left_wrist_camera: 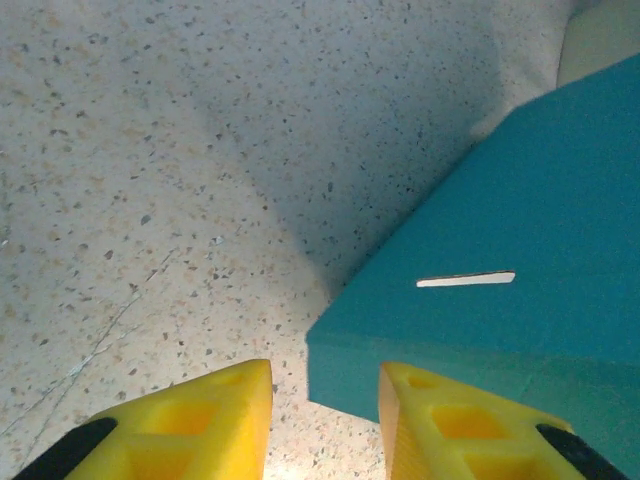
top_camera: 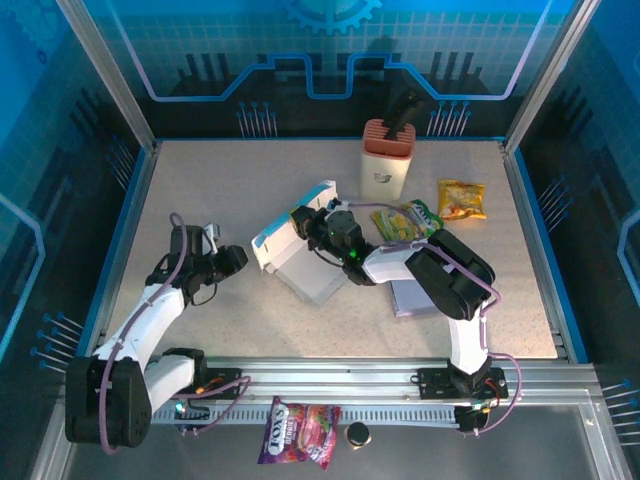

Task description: Fold the paper box

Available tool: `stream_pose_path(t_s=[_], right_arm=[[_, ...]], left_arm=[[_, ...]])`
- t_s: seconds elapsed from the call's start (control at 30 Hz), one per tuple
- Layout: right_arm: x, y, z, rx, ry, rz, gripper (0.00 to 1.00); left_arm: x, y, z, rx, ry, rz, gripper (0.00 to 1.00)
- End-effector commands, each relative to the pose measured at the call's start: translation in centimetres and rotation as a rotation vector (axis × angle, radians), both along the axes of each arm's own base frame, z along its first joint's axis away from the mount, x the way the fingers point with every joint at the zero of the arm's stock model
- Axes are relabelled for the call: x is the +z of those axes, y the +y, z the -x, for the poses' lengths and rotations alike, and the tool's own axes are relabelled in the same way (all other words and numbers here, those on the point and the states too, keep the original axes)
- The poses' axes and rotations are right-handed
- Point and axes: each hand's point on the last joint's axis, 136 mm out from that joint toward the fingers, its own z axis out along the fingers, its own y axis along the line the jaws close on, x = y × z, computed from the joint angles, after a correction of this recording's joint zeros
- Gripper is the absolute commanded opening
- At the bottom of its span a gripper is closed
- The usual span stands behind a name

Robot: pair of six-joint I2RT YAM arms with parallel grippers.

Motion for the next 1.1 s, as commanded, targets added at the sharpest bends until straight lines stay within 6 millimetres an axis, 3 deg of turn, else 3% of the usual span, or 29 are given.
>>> stream_pose_path(t_s=[0.0,0.2,0.53,0.9,1.07], right_arm=[[2.1,0.4,0.4,0.038,-0.057,-0.023,0.0],[-1.4,0.1,0.3,0.101,-0.022,-0.013,0.0],[-4.3,-0.8,0.7,0.119,0.008,-0.009,0.0],[-2.9,-0.5,0.2,0.128,0.011,-0.02,0.0],[-2.8,-0.3,0.1,0.133,0.017,-0.028,0.0]], left_arm=[[-0.2,0.2,-0.1,-0.017,-0.042,-0.038,0.34],[-1.2,-0.2,0.3,-0.055,-0.038,-0.059,0.34],[-2.7,-1.6,0.7,-0.079,-0.03,-0.069,0.34],[-2.9,-3.8,1.5,-0.186,-0.102,-0.08,0.42],[-2.7,-3.7,1.7,-0.194,-0.173,-0.107,0.45]])
